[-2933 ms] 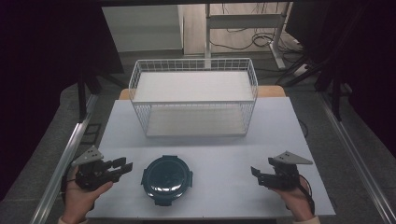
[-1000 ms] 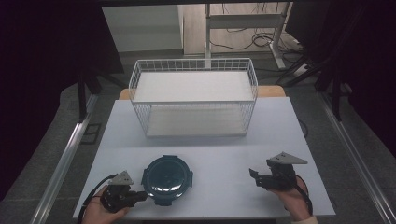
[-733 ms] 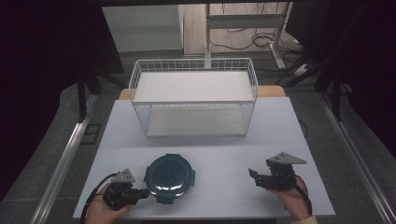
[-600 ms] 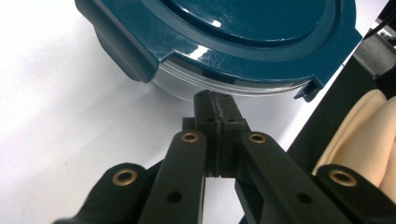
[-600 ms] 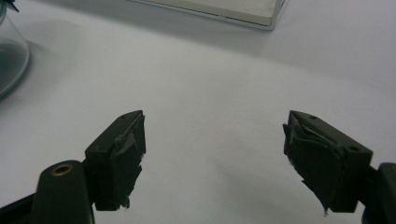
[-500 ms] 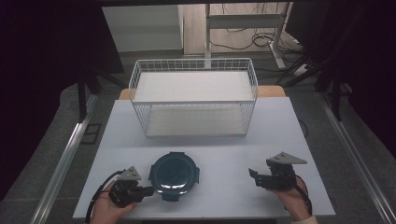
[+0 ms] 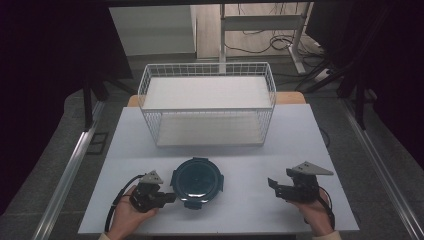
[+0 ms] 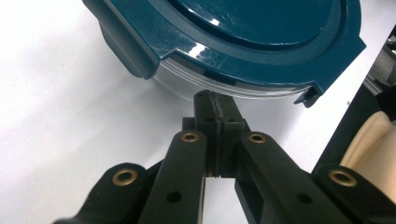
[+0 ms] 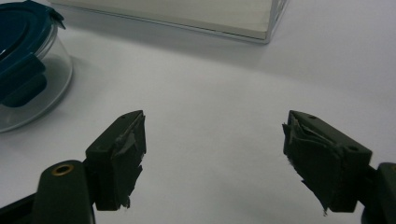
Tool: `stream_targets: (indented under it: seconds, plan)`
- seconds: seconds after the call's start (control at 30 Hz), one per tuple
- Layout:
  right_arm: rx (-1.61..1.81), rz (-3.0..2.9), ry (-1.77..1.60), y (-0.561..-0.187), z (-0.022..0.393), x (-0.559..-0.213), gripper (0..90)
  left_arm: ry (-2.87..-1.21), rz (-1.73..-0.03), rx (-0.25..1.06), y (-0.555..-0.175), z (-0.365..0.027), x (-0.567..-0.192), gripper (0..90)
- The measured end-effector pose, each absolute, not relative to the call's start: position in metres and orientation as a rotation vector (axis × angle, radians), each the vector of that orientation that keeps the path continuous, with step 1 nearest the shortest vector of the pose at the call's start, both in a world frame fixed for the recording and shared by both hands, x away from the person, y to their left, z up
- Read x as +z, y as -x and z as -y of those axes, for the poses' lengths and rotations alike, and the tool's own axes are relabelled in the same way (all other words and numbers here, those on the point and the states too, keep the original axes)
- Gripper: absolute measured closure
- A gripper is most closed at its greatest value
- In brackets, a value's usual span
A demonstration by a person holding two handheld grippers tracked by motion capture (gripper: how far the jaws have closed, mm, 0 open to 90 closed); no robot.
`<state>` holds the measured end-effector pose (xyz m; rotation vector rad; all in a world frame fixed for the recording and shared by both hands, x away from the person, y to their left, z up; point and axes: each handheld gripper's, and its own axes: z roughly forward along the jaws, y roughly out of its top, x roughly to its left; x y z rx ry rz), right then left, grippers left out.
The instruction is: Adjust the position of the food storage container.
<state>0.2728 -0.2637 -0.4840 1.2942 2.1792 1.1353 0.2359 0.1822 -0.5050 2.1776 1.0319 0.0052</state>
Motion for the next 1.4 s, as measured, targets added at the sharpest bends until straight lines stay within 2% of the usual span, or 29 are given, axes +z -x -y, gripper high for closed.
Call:
stream_targets:
  seconds: [0.93,1.2,1.37,1.4]
  plan:
    - [1.128,-2.173,-1.308,-0.273,0.265,-0.484,20.7,-2.181,-0.994,-0.03,-0.259,-0.146,-0.504,90.0]
    - [1.124,-2.171,-1.296,-0.271,0.265,-0.483,20.8,-2.114,-1.019,0.067,-0.246,-0.17,-0.494,89.6]
    - [1.122,-2.176,-1.296,-0.271,0.264,-0.484,20.7,-2.006,-1.058,0.124,-0.241,-0.194,-0.489,85.6]
    - [1.119,-2.176,-1.292,-0.271,0.263,-0.484,20.7,-2.0,-1.051,0.131,-0.242,-0.196,-0.489,80.9]
